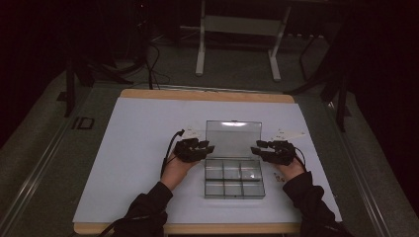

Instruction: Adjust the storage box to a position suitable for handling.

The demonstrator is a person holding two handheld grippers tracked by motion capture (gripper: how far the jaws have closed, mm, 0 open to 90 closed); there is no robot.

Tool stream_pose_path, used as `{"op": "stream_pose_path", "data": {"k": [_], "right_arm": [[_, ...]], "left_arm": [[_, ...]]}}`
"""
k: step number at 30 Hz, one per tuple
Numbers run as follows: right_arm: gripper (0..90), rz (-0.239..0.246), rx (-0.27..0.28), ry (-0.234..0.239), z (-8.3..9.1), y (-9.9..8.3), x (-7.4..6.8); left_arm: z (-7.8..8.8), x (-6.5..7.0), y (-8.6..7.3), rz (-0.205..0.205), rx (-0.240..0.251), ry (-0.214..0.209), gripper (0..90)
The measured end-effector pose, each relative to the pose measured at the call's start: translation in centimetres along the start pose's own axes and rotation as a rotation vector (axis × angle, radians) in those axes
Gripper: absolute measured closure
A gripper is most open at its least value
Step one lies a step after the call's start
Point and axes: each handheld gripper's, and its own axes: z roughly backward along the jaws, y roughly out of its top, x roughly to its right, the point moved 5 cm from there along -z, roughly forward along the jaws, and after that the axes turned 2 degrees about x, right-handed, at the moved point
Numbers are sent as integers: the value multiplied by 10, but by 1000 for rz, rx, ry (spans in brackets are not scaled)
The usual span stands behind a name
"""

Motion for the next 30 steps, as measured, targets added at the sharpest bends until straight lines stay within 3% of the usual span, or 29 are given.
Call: {"op": "stream_pose_path", "data": {"k": [9, 20, 30], "right_arm": [[550, -51, -14, 17, -3, -4, 2], [534, -75, -44, 15, -4, -5, 2], [515, -119, -80, 15, -6, -6, 4]], "left_arm": [[-4, -2, -2, 37, -21, -7, 609], [-6, -1, -4, 66, -45, -2, 580], [-11, -1, -5, 89, -100, 2, 523]]}}
